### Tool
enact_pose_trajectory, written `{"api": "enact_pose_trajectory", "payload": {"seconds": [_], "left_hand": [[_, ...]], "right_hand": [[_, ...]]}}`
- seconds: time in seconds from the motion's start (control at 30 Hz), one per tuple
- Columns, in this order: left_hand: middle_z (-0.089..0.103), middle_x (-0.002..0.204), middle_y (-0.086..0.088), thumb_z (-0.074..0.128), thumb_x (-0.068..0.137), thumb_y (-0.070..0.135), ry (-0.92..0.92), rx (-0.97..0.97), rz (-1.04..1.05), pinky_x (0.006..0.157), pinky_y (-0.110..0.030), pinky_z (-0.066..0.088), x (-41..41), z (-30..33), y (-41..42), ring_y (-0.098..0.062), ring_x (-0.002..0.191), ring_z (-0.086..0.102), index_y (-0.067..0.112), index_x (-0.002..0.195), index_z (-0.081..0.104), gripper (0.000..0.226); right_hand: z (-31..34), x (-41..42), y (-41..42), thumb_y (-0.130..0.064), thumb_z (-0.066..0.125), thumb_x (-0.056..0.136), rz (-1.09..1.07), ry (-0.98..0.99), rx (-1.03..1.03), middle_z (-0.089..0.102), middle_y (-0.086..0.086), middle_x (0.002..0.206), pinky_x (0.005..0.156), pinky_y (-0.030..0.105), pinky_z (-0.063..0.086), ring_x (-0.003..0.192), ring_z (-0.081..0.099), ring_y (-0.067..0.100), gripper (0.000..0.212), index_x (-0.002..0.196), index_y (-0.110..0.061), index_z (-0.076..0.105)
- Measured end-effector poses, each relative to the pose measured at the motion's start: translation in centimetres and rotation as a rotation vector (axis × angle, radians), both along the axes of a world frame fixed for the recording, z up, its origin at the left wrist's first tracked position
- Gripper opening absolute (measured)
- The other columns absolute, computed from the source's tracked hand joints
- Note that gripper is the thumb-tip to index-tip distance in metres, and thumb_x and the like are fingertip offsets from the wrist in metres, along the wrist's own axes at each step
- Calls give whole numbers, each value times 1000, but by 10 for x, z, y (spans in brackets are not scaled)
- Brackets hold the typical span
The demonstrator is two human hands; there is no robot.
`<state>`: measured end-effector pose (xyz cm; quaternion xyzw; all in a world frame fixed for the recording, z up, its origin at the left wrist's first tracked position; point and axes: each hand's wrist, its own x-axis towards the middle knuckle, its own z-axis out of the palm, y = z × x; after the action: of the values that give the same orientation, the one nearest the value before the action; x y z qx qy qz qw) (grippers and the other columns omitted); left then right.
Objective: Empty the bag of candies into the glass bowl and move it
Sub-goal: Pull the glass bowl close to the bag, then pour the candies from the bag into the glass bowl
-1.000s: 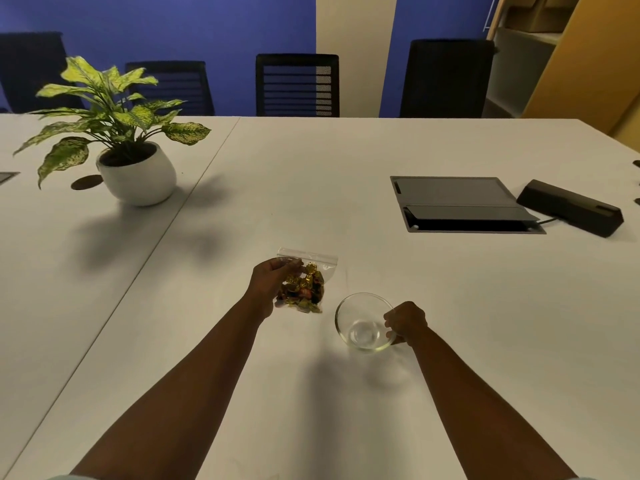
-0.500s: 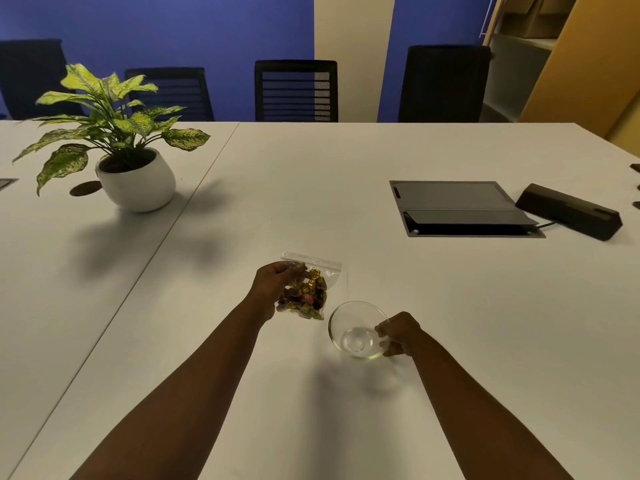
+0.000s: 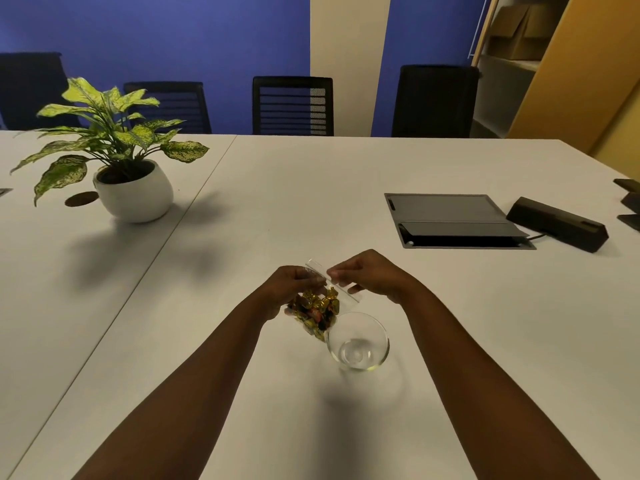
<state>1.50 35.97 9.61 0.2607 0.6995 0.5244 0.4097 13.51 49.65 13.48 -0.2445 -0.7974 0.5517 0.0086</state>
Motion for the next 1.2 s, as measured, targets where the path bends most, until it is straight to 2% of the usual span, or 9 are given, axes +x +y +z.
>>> {"api": "enact_pose_trajectory", "payload": {"seconds": [0.17, 0.3, 0.5, 0.63, 0.73, 0.8, 0.93, 1.07, 1.2], "left_hand": [[73, 57, 13, 65, 84, 14, 13, 8, -60, 50, -8, 52, -2, 6, 4, 6, 55, 67, 18, 71, 68, 14], [73, 59, 14, 67, 82, 12, 43, 43, -75, 52, -9, 51, -3, 8, 6, 6, 58, 66, 21, 71, 70, 15], [63, 84, 6, 74, 77, 19, 37, 121, 206, 66, -21, 45, 0, 0, 9, -7, 78, 59, 18, 91, 62, 19], [53, 64, 1, 63, 81, 46, -7, -6, 209, 56, -23, 41, 8, 2, 13, -12, 58, 53, 17, 60, 52, 37], [53, 59, 2, 55, 82, 56, -44, -78, 55, 53, -20, 40, 17, 4, 17, -10, 48, 54, 20, 50, 52, 47], [58, 64, 1, 51, 87, 50, -49, -63, 15, 56, -21, 45, 20, 4, 21, -11, 53, 58, 20, 60, 58, 41], [62, 75, -3, 44, 94, 34, -58, -37, 28, 58, -24, 48, 23, 3, 25, -15, 65, 59, 17, 81, 60, 27], [55, 68, 0, 39, 96, 29, -51, 3, 24, 59, -22, 47, 21, -2, 25, -11, 60, 52, 16, 73, 56, 31], [51, 63, 0, 39, 96, 21, -32, 37, 20, 63, -23, 46, 23, -4, 28, -10, 60, 49, 16, 64, 52, 36]], "right_hand": [[5, -2, -2, -2, 66, 82, -57, -42, -61, 65, 7, 73, 51, 11, 54, 62, 59, 11, 31, 111, 9, 65], [6, -6, -2, -4, 69, 80, -143, -82, -142, 63, 5, 68, 59, 19, 53, 61, 59, 12, 31, 108, 9, 66], [-1, -12, -2, -1, 73, 75, -280, -60, -238, 61, 9, 65, 57, 21, 47, 56, 56, 14, 33, 104, 14, 66], [-10, -14, -2, -4, 76, 73, -354, -57, -206, 60, 9, 63, 52, 20, 44, 55, 55, 14, 29, 97, 11, 70], [-12, -14, -3, -6, 77, 72, -348, -38, -178, 62, 6, 61, 52, 19, 45, 56, 57, 13, 6, 69, -4, 72], [-15, -15, -1, -3, 75, 73, -333, -24, -153, 61, 4, 60, 49, 18, 44, 53, 56, 11, 23, 57, -14, 65], [-16, -13, -1, -1, 75, 73, -313, -29, -164, 62, 0, 59, 47, 16, 43, 55, 58, 8, 27, 55, -18, 63], [-13, -11, -2, -5, 72, 77, -285, -43, -265, 64, -3, 55, 53, 19, 46, 57, 60, 9, 23, 58, -16, 63], [-10, -10, -1, -5, 65, 83, -292, -84, -299, 61, 4, 66, 56, 21, 45, 62, 58, 12, 22, 63, -12, 60]]}}
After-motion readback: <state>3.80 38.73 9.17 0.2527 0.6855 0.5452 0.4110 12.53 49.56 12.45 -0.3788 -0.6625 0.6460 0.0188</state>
